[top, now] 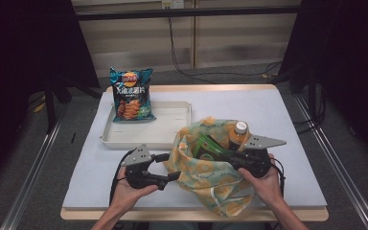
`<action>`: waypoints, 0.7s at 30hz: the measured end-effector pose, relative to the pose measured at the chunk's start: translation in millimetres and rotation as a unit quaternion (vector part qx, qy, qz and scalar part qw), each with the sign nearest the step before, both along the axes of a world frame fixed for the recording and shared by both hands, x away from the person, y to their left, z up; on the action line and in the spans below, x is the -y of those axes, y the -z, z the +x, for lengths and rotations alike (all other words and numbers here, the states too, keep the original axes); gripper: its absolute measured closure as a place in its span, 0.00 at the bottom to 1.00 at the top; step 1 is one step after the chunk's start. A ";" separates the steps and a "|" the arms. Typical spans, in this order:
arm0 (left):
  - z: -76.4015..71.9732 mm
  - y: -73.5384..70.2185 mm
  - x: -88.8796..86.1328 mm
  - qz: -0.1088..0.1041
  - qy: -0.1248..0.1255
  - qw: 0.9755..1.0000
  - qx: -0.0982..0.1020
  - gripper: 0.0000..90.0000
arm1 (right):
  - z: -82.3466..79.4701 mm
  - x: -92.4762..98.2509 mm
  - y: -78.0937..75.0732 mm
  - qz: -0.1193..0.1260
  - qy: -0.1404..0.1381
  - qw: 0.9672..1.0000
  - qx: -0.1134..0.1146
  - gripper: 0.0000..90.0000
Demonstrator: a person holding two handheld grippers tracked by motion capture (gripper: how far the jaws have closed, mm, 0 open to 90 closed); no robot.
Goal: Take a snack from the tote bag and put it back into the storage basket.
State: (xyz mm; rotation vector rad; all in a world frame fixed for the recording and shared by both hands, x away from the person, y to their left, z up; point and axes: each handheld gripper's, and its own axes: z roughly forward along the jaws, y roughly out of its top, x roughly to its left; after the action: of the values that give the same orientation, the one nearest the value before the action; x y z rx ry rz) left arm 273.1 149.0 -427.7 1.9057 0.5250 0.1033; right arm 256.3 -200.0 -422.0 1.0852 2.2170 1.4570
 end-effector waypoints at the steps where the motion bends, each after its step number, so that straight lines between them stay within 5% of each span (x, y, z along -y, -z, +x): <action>1: 0.0 -1.1 -0.6 -0.001 -0.003 1.000 0.001 0.28 | -0.5 0.7 -1.2 0.003 -0.001 1.000 0.002 0.92; 12: 5.4 -8.3 -1.2 -0.003 -0.014 1.000 0.008 0.35 | -3.4 10.2 -18.7 0.029 -0.008 0.999 0.026 0.98; 21: 10.1 -21.3 1.7 -0.027 -0.008 1.000 0.013 0.41 | 1.6 13.1 -32.8 0.050 -0.028 0.997 0.046 0.99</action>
State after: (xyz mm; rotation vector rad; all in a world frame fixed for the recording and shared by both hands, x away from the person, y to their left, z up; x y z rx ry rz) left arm 283.2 147.3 -406.4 1.8463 0.5205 0.1233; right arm 258.0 -213.1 -389.2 0.9714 2.1471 1.6244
